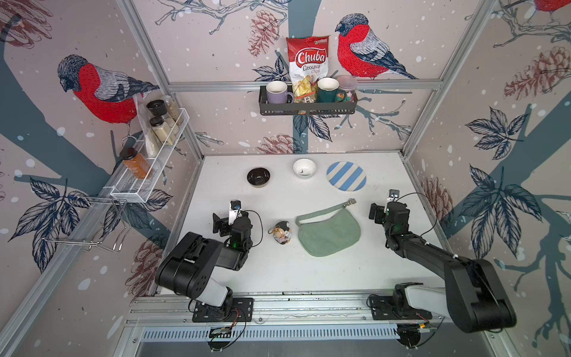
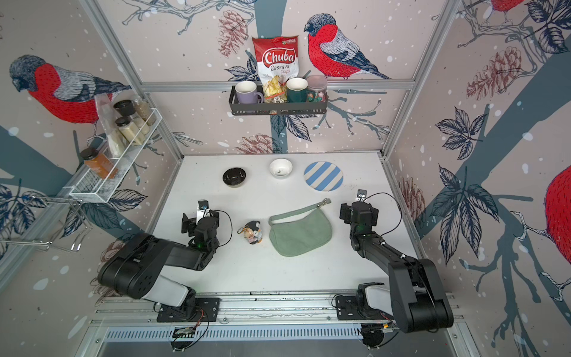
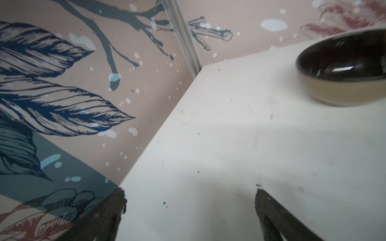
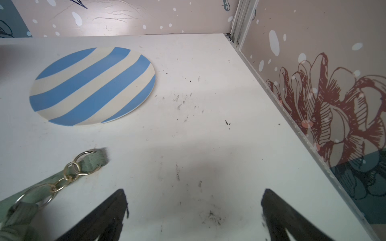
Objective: Remove the decoration from the bag
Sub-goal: Reset both arms
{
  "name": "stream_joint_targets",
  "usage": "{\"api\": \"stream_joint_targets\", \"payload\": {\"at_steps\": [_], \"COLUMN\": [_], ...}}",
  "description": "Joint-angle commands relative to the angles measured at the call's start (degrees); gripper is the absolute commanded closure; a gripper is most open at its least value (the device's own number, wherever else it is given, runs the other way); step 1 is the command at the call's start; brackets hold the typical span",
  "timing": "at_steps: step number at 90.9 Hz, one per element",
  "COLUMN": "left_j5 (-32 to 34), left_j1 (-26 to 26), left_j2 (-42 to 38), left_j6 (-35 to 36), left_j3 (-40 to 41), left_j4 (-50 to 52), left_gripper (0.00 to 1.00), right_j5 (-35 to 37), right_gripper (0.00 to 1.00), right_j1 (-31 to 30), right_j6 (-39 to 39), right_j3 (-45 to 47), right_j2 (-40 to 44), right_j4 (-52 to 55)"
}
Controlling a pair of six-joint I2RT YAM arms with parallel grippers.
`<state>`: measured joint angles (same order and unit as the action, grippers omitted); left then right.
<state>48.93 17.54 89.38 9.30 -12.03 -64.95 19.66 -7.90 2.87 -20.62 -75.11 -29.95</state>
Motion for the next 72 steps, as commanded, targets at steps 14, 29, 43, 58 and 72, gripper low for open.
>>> {"api": "stream_joint_targets", "payload": {"at_steps": [14, 29, 43, 58, 72], "left_j5": [-11.7, -21.8, -23.0, -22.6, -21.9], "left_j1": [-3.0, -10.2, -10.6, -10.6, -10.5], "left_j2": [0.2, 1.7, 1.1, 0.0, -0.1], "left_j6": [-1.4, -7.9, -8.1, -8.2, -8.4], "left_j3": [-0.4, -1.1, -1.9, -6.9, -7.9], "left_j4": [-9.6, -7.3, -4.9, 6.2, 8.1], "left_gripper": [0.04, 0.04, 0.04, 0.04, 0.03], "right_j5": [-3.6, -10.0, -12.5, -11.2, -10.7], "right_gripper": [0.00, 0.00, 0.00, 0.00, 0.00], "right_j1": [3.4, 7.6, 7.3, 6.3, 6.0], "right_j6": [0.8, 4.4, 3.0, 2.1, 2.0], "right_j3": [-0.9, 5.1, 0.2, -0.2, -0.3], "right_j2": [-2.1, -12.1, -11.1, -11.2, -11.0], "right_j4": [-10.8, -32.5, -21.4, -20.5, -20.3]}}
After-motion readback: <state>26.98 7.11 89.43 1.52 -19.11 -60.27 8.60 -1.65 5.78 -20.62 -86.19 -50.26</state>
